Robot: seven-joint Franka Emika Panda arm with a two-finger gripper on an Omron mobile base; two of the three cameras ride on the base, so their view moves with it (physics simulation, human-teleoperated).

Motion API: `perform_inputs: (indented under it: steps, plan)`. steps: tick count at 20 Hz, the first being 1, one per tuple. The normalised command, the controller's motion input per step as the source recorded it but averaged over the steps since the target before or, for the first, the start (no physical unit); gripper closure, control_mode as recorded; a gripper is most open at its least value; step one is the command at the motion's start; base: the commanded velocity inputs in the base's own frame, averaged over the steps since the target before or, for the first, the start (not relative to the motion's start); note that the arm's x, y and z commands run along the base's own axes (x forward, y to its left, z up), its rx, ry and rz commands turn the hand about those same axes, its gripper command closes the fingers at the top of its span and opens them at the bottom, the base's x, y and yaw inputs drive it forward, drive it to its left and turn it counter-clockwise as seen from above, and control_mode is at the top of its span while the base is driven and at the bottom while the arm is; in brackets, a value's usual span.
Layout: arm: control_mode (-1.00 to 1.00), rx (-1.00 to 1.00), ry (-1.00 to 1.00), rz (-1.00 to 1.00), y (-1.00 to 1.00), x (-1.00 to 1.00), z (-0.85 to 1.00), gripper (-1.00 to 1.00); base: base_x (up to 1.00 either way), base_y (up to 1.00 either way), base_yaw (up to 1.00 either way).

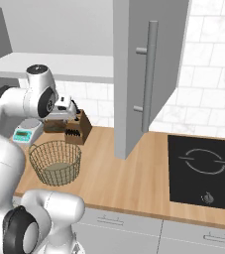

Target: Open the cabinet, pick up the bread from the cabinet and place it in the basket. Then move the basket to the dining counter.

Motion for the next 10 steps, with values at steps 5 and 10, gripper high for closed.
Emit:
perform_inputs:
  steps: [5,10]
  plan:
    - [-1.0,0.12,0.24,0.04,0.04,0.16,-1.0,1.0,0.0,0.0,0.0]
    - [-1.0,0.0,0.19,0.0,0.27,0.22,-0.9,1.0,0.0,0.0,0.0]
